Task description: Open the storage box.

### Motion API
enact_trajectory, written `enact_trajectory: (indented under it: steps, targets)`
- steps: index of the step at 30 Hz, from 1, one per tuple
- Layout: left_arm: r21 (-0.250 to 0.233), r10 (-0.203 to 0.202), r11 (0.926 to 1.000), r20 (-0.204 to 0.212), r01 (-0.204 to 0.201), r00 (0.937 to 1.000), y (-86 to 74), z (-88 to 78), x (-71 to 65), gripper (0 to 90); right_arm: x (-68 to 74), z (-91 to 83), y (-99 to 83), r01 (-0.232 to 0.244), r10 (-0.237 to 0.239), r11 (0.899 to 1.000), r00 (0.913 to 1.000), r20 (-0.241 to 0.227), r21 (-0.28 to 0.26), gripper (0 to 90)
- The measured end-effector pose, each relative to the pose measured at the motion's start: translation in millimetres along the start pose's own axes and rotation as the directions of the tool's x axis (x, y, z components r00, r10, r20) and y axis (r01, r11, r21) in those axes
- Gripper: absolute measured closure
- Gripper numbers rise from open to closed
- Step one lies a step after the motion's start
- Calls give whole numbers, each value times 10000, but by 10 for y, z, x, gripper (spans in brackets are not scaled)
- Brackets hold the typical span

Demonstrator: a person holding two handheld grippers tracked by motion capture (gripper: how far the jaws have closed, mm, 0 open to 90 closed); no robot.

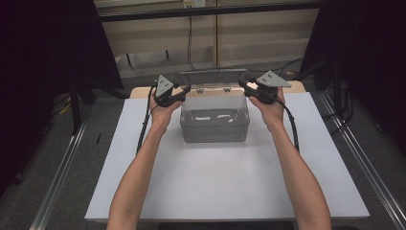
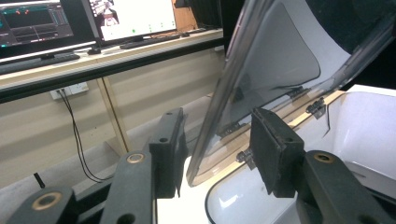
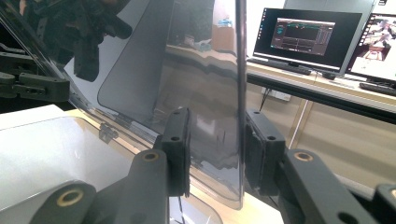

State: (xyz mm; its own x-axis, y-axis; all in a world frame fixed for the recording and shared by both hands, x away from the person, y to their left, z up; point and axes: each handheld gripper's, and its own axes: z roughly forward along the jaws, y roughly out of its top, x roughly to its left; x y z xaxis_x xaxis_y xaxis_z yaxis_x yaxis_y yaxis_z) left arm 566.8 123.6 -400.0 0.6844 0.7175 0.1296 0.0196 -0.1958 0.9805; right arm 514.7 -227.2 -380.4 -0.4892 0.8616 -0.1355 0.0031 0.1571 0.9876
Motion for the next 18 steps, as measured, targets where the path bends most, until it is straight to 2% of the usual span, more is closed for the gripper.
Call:
enact_trajectory:
  steps: [4, 5, 11, 18]
  targets:
    - [72, -113, 9999, 3, 113, 9999, -7, 13, 24, 588, 1, 11, 1, -94, 94, 10000, 9999, 62, -15, 641]
    - [60, -274, 9996, 44, 274, 9996, -18, 20, 20, 600, 2, 14, 3, -127, 127, 9999, 9999, 84, -9, 641]
    - [175, -169, 9997, 54, 168, 9998, -52, 30, 47, 665, -16, 28, 13, -101, 101, 9999, 9999, 42, 14, 643]
    - [177, -62, 9998, 6, 62, 10000, -54, 34, 57, 690, -22, 34, 15, -127, 127, 9999, 9999, 29, 0, 647]
